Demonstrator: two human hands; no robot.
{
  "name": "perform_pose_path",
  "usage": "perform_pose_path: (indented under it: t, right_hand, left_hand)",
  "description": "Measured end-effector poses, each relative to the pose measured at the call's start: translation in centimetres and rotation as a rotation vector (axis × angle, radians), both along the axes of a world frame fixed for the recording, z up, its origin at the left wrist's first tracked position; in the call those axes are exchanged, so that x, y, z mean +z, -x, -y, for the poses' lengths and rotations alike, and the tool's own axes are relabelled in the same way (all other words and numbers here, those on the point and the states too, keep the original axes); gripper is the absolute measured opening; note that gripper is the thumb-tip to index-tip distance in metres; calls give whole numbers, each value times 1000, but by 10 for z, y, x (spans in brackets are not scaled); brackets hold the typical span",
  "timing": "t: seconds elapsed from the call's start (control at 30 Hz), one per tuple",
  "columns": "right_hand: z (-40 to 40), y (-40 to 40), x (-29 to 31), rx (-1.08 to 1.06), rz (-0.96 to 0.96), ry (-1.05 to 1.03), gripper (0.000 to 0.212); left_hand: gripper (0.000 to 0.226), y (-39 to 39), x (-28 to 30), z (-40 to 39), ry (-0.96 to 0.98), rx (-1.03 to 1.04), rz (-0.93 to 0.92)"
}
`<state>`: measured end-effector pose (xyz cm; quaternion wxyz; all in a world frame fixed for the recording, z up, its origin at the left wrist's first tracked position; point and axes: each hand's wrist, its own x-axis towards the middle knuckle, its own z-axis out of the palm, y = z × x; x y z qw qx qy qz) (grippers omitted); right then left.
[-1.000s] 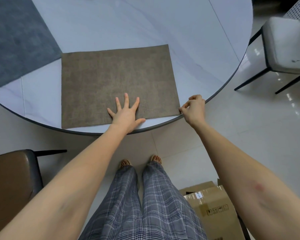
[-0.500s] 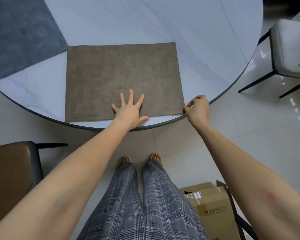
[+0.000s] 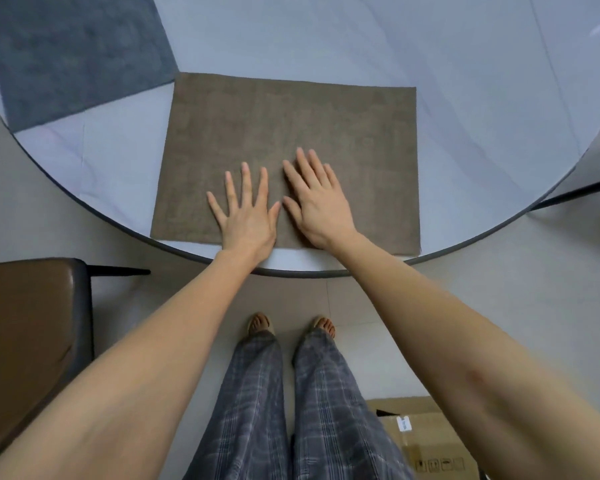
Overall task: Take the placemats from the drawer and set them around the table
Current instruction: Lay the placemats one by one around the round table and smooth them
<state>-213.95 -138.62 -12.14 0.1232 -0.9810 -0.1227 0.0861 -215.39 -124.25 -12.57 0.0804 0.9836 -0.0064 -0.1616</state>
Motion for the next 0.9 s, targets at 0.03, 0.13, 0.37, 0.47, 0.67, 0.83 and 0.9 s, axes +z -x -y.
perform_pose_path:
  t: [0.03,0.13,0.37,0.47,0.67,0.83,0.9]
  right_hand:
    - [4,3,-6,7,-6,22,59]
    - [34,22,-15,-51,16,71,60]
    - [130,79,0,-365,-88,145,66]
    - [118,55,12,-411,-51,120,65]
    - [63,-81,9,-260,54,-23,58]
    - [89,-124,-19,-142,68,54,59]
    - [110,-125,-23,-227,86,65,60]
  left_hand:
    - [60,0,-2,0,-3,-2,7]
    - [60,-1,-2,1,-8,-10,13]
    - [60,-10,23,3,-81,-33,-74]
    - [44,-37,43,9,-157,-56,112]
    - [42,-115,30,54,152,-158,287]
    - [59,-147,-14,75,-6,-126,190]
    - [59,-145,-21,74,-30,-122,219]
